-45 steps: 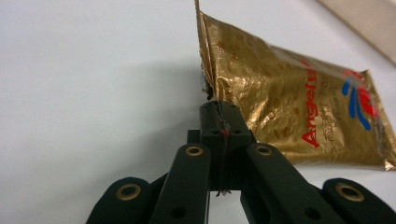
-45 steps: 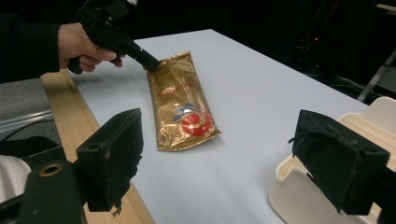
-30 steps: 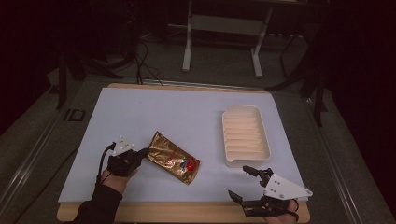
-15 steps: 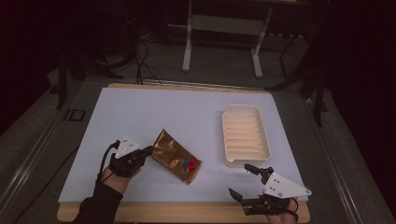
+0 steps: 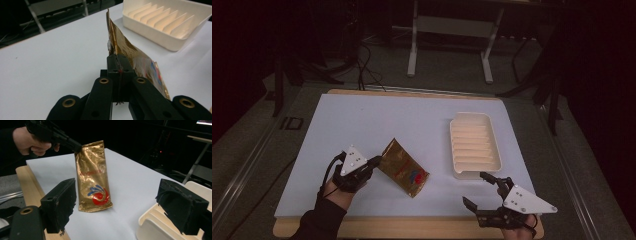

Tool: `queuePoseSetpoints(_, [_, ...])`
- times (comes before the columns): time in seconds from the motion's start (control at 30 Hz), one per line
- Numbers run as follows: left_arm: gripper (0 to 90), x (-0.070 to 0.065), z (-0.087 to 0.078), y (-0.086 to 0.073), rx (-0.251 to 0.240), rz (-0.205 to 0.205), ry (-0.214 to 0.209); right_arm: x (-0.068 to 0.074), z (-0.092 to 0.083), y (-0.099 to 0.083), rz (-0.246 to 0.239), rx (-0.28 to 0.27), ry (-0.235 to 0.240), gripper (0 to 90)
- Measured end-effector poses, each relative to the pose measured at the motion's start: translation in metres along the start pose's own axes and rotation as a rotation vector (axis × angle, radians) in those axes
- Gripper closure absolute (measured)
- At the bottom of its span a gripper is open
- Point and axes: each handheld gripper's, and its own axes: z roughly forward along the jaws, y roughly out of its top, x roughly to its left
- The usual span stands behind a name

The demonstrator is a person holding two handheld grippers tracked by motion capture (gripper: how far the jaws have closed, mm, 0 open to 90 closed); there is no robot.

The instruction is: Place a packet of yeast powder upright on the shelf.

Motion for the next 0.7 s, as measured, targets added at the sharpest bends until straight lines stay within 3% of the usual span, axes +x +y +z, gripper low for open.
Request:
queuePoseSetpoints(0.1, [90.0, -0.002, -0.001, 0.004, -0.013, 0.013, -0.015, 0.003, 0.002, 0.002, 0.003, 0.039, 0.012, 16.2])
queuePoseSetpoints(0.3, [90.0, -0.007, -0.003, 0.012, -0.028, 0.033, -0.044, 0.005, -0.002, 0.01, -0.001, 0.064, 0.027, 20.1])
queuePoseSetpoints(0.43, [90.0, -0.012, -0.007, 0.016, -0.054, 0.053, -0.06, 0.0, -0.009, 0.015, -0.006, 0.046, 0.026, 20.2])
queuePoseSetpoints(0.53, [90.0, -0.015, -0.01, 0.021, -0.064, 0.073, -0.073, -0.002, -0.013, 0.018, -0.009, 0.007, 0.058, 15.6])
queuePoseSetpoints(0.7, [90.0, -0.014, -0.012, 0.029, -0.07, 0.094, -0.097, -0.002, -0.009, 0.022, -0.089, 0.015, 0.035, 18.1])
